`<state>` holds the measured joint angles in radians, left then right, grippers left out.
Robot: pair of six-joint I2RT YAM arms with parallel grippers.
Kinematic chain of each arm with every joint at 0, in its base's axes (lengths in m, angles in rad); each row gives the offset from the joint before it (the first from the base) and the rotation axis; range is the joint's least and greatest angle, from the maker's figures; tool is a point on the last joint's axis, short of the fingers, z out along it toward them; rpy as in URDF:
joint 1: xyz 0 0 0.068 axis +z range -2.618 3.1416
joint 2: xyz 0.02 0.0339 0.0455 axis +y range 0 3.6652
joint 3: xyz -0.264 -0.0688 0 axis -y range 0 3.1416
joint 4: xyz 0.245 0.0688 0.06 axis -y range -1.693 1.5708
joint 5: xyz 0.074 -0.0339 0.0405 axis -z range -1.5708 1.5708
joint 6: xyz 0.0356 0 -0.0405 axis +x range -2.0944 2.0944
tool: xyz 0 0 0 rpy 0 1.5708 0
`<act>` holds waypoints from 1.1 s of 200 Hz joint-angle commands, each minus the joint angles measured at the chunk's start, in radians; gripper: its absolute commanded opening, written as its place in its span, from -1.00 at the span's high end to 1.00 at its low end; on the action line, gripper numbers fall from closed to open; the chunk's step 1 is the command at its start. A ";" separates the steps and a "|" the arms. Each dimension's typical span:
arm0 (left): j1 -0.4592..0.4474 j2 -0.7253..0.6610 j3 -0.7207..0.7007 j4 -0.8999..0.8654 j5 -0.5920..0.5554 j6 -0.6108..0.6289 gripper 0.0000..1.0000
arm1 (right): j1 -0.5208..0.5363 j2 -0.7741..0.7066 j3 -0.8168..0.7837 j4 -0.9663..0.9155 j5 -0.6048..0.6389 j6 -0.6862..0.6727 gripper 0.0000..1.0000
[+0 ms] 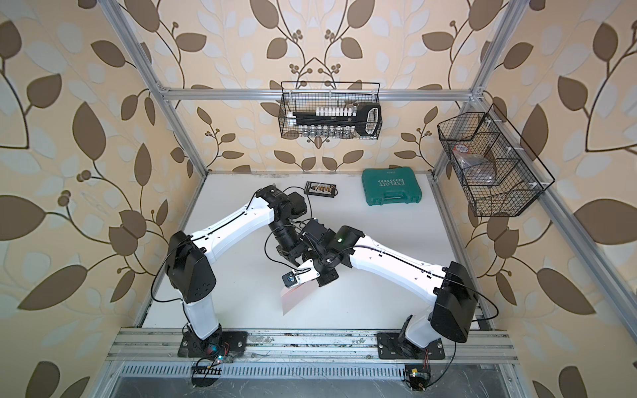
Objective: Fold the letter paper in half and place it into the envelope
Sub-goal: Place the letter paper in the envelope.
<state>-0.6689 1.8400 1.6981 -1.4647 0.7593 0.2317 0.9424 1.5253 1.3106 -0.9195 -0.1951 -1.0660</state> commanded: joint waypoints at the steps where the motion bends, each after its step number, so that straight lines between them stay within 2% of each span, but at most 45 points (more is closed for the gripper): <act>1: -0.012 -0.063 -0.006 -0.016 0.024 0.006 1.00 | 0.005 -0.029 0.009 0.016 0.020 0.020 0.88; 72: 0.039 -0.120 -0.071 0.115 -0.106 -0.094 1.00 | -0.040 -0.176 0.017 0.030 0.070 0.081 0.15; 109: 0.130 -0.203 -0.178 0.280 -0.234 -0.209 1.00 | -0.079 -0.314 -0.094 0.112 0.098 0.200 0.09; 121: 0.162 -0.231 -0.223 0.350 -0.276 -0.267 1.00 | -0.094 -0.365 -0.156 0.191 0.136 0.308 0.07; 128: 0.179 -0.251 -0.257 0.393 -0.297 -0.304 1.00 | -0.109 -0.385 -0.190 0.285 0.212 0.478 0.18; 134: 0.190 -0.269 -0.285 0.432 -0.311 -0.338 1.00 | -0.123 -0.392 -0.207 0.342 0.325 0.654 0.32; 144: 0.207 -0.297 -0.334 0.498 -0.333 -0.399 1.00 | -0.167 -0.384 -0.191 0.320 0.412 0.881 0.47; 170: 0.224 -0.352 -0.466 0.682 -0.313 -0.542 1.00 | -0.310 -0.292 -0.096 0.115 0.269 1.211 0.72; 190: 0.224 -0.367 -0.552 0.846 -0.207 -0.648 1.00 | -0.411 -0.185 -0.052 0.011 0.065 1.336 0.96; 206: 0.224 -0.362 -0.578 0.951 -0.131 -0.727 1.00 | -0.465 -0.141 -0.093 0.056 -0.148 1.409 0.90; 220: 0.224 -0.370 -0.590 1.048 -0.078 -0.785 1.00 | -0.475 -0.145 -0.149 0.149 -0.257 1.470 0.76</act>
<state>-0.4442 1.4998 1.1183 -0.6739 0.5472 -0.3904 0.4877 1.3727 1.2213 -0.7990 -0.1650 0.1768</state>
